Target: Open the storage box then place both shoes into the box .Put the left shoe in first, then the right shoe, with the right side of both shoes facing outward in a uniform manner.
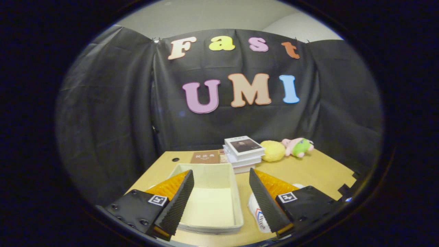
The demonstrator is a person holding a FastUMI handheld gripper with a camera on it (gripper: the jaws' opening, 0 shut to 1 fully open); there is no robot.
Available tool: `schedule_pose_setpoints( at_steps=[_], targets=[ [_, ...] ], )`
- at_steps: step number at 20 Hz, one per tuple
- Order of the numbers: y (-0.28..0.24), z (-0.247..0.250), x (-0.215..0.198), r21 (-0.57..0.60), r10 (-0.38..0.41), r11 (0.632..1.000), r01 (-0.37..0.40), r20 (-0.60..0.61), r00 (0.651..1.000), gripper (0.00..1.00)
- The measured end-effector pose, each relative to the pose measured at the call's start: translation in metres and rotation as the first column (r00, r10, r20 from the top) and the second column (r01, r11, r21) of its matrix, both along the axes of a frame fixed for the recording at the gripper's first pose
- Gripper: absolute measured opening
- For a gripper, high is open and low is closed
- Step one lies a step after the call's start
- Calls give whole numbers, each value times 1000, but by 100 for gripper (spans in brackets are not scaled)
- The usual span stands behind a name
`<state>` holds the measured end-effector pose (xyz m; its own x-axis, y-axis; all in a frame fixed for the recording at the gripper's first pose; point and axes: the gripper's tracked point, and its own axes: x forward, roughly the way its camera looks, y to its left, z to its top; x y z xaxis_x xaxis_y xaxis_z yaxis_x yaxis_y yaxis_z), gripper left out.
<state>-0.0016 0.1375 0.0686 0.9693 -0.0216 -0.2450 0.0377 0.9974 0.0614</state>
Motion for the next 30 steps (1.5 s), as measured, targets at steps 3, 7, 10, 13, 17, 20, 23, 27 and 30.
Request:
schedule_pose_setpoints(
  at_steps=[3,7,10,13,17,20,23,27,30],
  targets=[
    [-56,-26,-10,-120,-124,986,114,-83,989,99],
    [-104,-76,-20,-175,-236,964,201,-215,947,88],
    [-117,-114,-25,-180,-248,963,200,-304,920,81],
    [-123,-147,-28,-203,-254,961,187,-389,885,78],
    [-128,-185,-31,-266,-250,955,129,-493,833,76],
    [-121,-202,-22,-267,-222,960,88,-532,817,72],
    [-117,-210,-8,-277,-203,960,53,-546,813,72],
    [-122,-216,5,-298,-204,954,29,-579,789,72],
    [-124,-217,17,-264,-179,964,15,-608,773,72]
  ],
)
